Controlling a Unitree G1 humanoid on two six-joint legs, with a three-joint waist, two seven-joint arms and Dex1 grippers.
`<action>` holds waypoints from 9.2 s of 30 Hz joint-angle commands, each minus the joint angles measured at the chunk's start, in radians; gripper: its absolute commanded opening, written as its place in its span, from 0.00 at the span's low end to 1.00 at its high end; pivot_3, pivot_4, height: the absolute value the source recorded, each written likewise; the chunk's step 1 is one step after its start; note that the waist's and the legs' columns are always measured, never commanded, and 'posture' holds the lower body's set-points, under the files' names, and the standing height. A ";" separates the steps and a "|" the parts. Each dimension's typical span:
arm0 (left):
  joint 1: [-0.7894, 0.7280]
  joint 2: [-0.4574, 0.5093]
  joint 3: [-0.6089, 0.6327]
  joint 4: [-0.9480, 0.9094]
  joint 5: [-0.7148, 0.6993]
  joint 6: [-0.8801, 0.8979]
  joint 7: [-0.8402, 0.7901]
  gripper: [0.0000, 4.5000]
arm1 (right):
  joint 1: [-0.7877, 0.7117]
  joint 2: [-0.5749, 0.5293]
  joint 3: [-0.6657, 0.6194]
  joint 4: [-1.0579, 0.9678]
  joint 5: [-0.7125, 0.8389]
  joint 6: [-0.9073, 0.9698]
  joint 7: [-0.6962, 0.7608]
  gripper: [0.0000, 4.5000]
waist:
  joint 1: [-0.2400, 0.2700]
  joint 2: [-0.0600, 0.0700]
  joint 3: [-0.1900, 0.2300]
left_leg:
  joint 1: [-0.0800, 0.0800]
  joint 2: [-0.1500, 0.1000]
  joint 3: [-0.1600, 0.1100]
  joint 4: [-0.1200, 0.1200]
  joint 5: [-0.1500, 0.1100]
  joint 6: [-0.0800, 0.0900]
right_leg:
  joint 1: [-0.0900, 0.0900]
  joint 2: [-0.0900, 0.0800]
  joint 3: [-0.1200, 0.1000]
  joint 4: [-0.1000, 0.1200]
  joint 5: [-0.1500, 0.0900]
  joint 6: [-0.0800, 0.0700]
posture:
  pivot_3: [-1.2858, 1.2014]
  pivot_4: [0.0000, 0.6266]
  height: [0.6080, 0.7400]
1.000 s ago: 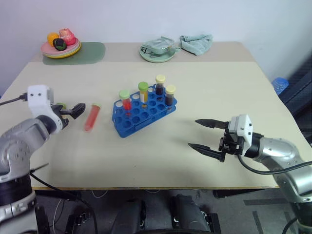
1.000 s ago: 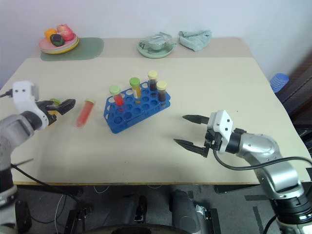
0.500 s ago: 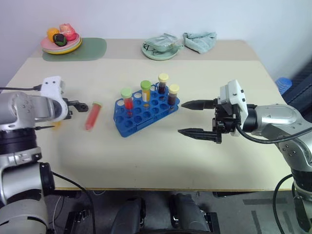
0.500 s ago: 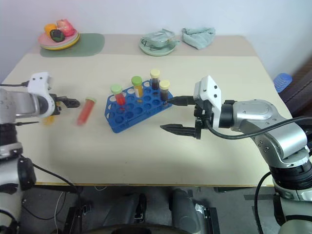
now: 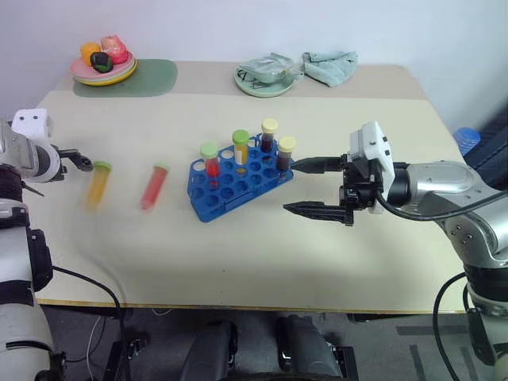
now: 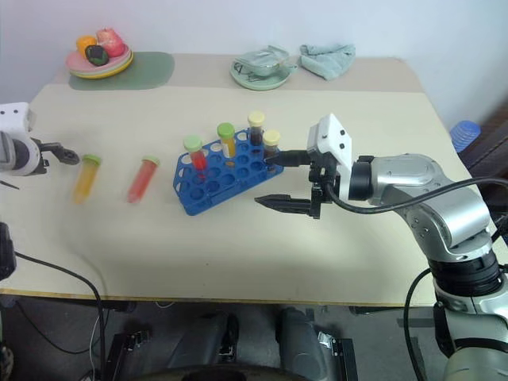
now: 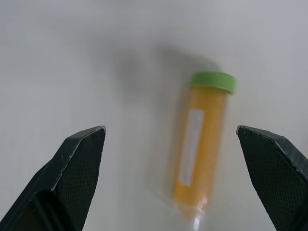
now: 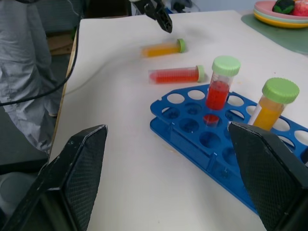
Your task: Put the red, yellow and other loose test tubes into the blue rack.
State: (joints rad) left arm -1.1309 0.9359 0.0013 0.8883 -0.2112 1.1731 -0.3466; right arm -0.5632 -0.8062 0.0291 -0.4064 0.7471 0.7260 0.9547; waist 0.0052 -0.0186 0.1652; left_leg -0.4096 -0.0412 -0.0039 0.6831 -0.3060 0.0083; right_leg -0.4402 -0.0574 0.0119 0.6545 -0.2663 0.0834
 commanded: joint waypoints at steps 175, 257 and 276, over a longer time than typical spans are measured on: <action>0.551 -0.808 -0.089 -0.402 0.085 -1.481 -0.335 0.18 | 0.419 -0.031 -0.457 -0.400 0.133 0.048 -0.437 0.91 | -0.017 0.000 -0.003 | 0.011 0.000 0.001 0.014 -0.006 0.011 | 0.014 0.000 0.001 0.009 0.001 0.002 | 0.52 0.24 1.00; 0.060 -0.067 -0.171 -0.497 -0.236 0.255 -0.280 0.93 | 0.368 0.150 -0.169 -0.084 -0.059 -0.217 -0.249 0.91 | 0.005 -0.002 -0.003 | 0.010 -0.001 0.000 0.002 -0.002 0.004 | 0.013 0.002 0.001 -0.004 0.001 0.004 | 0.52 0.24 1.00; -0.174 -0.324 -0.187 0.000 -0.011 0.261 -0.142 0.93 | 0.467 0.030 -0.187 -0.157 -0.108 -0.294 -0.090 0.91 | 0.001 -0.002 -0.003 | 0.003 -0.001 0.000 0.004 -0.001 0.003 | 0.005 0.002 0.001 0.000 0.001 0.004 | 0.52 0.24 1.00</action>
State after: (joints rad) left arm -1.2668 0.6077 -0.2006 0.8703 -0.2467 1.4577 -0.4916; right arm -0.0829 -0.7669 -0.1372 -0.5223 0.6387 0.4565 0.8552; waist 0.0063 -0.0207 0.1625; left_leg -0.4071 -0.0426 -0.0042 0.6876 -0.3072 0.0110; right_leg -0.4350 -0.0559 0.0133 0.6549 -0.2648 0.0871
